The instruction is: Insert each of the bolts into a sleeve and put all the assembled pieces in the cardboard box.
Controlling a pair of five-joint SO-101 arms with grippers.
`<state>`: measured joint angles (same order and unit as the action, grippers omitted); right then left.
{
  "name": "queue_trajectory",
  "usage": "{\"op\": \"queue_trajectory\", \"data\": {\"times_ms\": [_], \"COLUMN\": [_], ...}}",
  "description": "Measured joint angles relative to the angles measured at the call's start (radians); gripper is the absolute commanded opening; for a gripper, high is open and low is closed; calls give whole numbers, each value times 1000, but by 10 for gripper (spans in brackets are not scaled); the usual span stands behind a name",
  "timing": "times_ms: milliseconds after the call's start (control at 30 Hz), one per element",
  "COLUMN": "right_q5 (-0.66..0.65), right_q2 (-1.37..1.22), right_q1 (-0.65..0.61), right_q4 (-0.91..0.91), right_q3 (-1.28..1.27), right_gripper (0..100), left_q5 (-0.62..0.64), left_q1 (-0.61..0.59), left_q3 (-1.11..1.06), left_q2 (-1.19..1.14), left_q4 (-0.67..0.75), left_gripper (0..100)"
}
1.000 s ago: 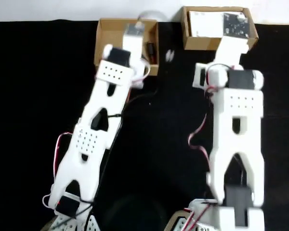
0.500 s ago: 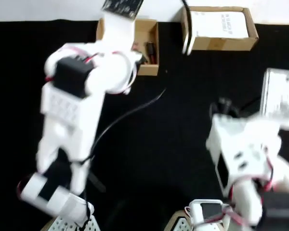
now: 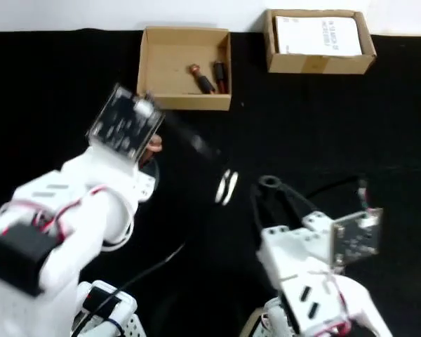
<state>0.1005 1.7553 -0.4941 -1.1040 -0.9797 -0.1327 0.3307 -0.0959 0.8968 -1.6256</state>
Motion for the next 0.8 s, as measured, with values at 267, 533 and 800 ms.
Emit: {"op": "queue_trajectory", "data": {"times_ms": [267,533,800], "right_q5": [94,-87,-121], "right_q2": [32,38,40], "right_q1": [-69,-77,-130], "right_q4": [440,746,1034], "right_q3": [-428,-614,-698], "right_gripper": [7,7,7], "left_q5": [32,140,140], "left_q1": [0,-2,0], "left_q3": [-189,-201,-209], "left_q2": [166,146,126], "left_q4": [387,611,563], "left_gripper": [9,9,9]}}
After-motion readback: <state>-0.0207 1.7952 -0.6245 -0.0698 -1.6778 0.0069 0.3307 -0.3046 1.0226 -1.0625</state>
